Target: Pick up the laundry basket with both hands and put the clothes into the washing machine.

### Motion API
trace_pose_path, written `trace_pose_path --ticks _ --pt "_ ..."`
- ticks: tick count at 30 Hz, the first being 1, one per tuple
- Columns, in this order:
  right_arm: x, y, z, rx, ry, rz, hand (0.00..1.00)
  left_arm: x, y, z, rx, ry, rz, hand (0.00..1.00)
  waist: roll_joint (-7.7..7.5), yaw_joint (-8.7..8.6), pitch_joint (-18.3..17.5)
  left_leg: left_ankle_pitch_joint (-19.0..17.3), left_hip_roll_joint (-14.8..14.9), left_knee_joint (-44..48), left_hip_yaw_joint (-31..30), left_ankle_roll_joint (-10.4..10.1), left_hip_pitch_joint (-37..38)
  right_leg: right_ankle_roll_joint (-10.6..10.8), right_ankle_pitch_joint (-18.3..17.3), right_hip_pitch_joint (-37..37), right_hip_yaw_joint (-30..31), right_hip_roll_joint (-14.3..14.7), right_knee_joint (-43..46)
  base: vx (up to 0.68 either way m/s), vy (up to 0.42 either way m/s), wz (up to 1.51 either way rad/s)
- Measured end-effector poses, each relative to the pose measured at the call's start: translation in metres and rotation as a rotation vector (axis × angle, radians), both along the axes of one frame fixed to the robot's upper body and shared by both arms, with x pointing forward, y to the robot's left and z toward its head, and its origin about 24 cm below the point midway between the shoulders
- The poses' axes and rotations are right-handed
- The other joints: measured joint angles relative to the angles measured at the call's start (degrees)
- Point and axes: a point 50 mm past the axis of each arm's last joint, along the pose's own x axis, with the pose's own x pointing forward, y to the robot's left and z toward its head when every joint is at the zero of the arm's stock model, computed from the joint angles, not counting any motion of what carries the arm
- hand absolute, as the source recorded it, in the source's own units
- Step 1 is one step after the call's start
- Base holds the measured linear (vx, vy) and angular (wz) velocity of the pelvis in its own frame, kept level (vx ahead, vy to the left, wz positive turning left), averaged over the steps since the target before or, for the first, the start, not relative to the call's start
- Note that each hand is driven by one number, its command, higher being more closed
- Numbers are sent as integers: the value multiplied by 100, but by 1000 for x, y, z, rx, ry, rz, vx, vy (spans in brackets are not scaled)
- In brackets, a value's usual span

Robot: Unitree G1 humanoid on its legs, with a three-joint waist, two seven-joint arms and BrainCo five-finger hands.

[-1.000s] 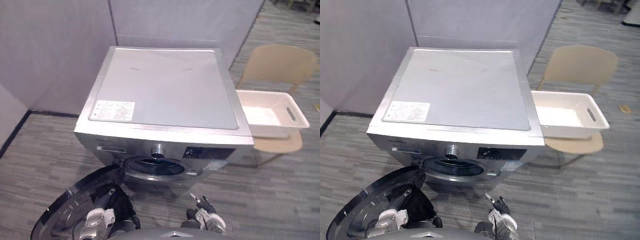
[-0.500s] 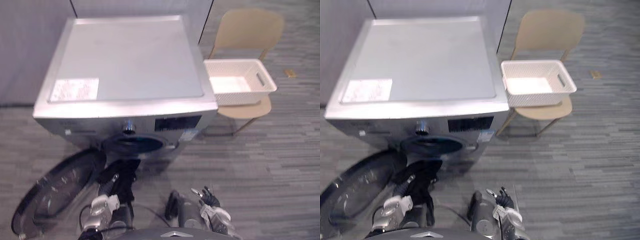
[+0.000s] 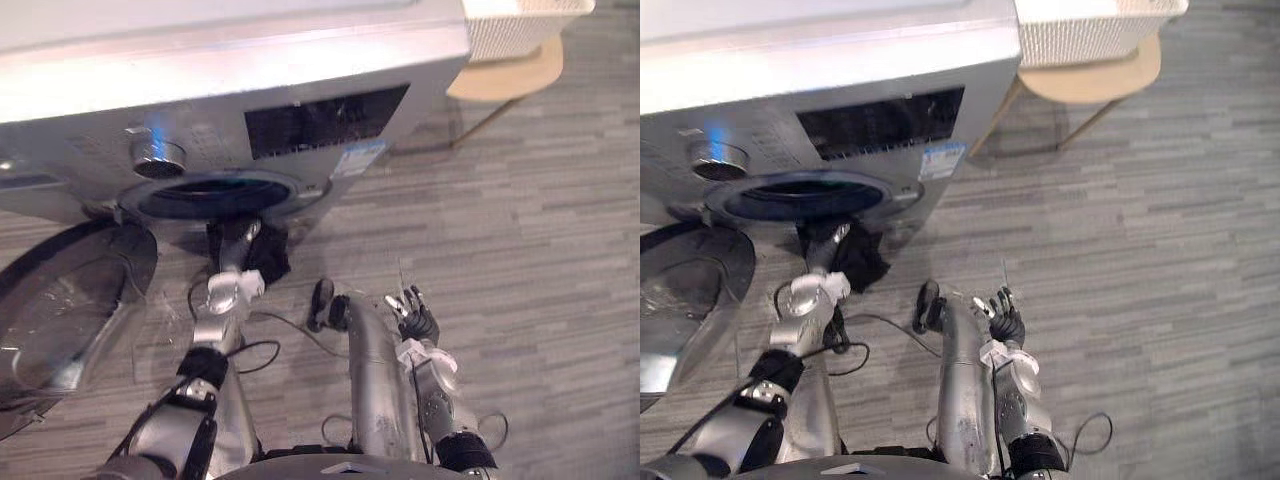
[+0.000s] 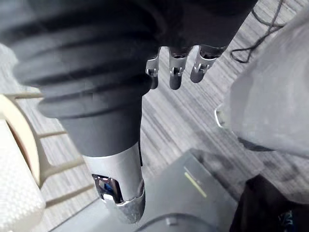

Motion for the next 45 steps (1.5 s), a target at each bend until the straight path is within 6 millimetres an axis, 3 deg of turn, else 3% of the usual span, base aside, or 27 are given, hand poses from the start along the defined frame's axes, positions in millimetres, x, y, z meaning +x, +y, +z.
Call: trace_pose_path --ticks 1,3,4,6,7,9,10,13,14,20,24,29,37,39,40,41,42,44,45 --pt "2 0 4 6 -21 -9 0 5 3 11 4 -31 5 100 0 -4 18 -10 36 69 -11 1 -127 -20 16 -117 8 27 31 -74 -8 -28" --pt "6 -6 15 21 -80 -43 0 24 22 56 32 -164 47 100 -39 -47 114 -52 131 288 -22 15 -532 -15 50 -521 22 48 171 -55 -1 -22" --pt "6 -8 17 27 -89 -57 0 28 29 69 41 -199 65 100 -46 -64 119 -67 156 350 -27 25 -662 -21 55 -638 24 55 209 -38 -1 -18" --pt "5 -18 18 38 -103 -106 0 39 57 117 41 -321 144 100 -55 -90 159 -103 251 565 -70 64 -1034 -111 110 -957 20 114 282 -10 4 -21" --pt "4 -20 18 40 -103 -116 0 40 63 130 32 -354 162 100 -62 -93 163 -115 281 619 -68 79 -1119 -115 119 -1027 23 128 298 16 21 -19" --pt "3 -23 19 42 -107 -136 0 43 80 180 -11 -480 203 100 -116 -90 224 -194 326 776 -68 126 -1325 -209 203 -1218 39 148 357 24 30 -16" --pt "3 -23 19 44 -108 -138 0 42 83 192 -31 -513 204 100 -123 -83 228 -210 338 805 -73 129 -1387 -204 216 -1268 40 161 352 16 35 -18" --pt "2 -18 16 82 -106 -156 0 33 99 268 -153 -719 215 100 -188 -52 262 -287 461 919 -20 217 -1636 -169 385 -1465 80 284 197 -3 58 -29" --pt "2 -17 15 90 -103 -157 0 31 101 275 -159 -754 219 100 -197 -50 266 -295 492 934 -18 232 -1672 -153 422 -1475 83 324 148 -20 69 -30" --pt "-2 -18 7 140 -80 -194 0 35 91 311 -421 -798 154 100 -306 -49 303 -301 539 975 60 344 -1911 -93 735 -1634 140 410 -146 -59 49 -15" --pt "-11 -30 -2 176 -45 -266 0 34 84 320 -556 -808 135 100 -338 -87 316 -326 534 1074 56 424 -1987 -87 833 -1659 156 404 -176 -71 20 -6" --pt "-18 -46 -1 179 -57 -328 0 32 68 334 -484 -840 130 100 -476 -93 349 -337 490 1125 96 524 -2014 -63 899 -1668 183 349 -195 -85 5 1" --pt "-43 -64 -2 173 -53 -379 0 28 65 336 -339 -876 193 100 -487 -94 350 -464 483 1295 118 592 -2032 -17 877 -1712 263 325 -69 -71 -11 -3" --pt "-46 -65 -4 183 -55 -373 0 24 63 341 -70 -920 227 100 -511 -98 358 -473 483 1322 115 598 -2043 -8 871 -1722 265 319 -44 -94 -35 0" --pt "-45 -64 -3 196 -72 -358 0 23 59 342 197 -928 252 100 -554 -109 357 -479 486 1340 103 604 -2064 -2 865 -1733 260 317 -30 -78 -33 1" --pt "-45 -64 -3 196 -75 -355 0 23 57 341 257 -925 256 100 -562 -109 353 -480 486 1341 103 606 -2067 -1 864 -1735 259 316 -30 -63 -28 2" --pt "-45 -64 -4 196 -79 -348 0 26 51 338 435 -912 261 100 -580 -107 348 -484 484 1341 103 612 -2071 5 861 -1736 256 310 -33 -46 -19 4" --pt "-47 -61 -11 201 -67 -325 0 34 21 319 1164 -879 255 100 -590 -87 343 -503 458 1338 93 643 -2126 38 841 -1752 224 255 -40 -75 -27 9" --pt "-47 -60 -12 203 -65 -317 0 33 12 313 1359 -900 243 100 -590 -89 343 -504 443 1338 82 647 -2157 40 841 -1766 215 243 -45 -62 -9 5"
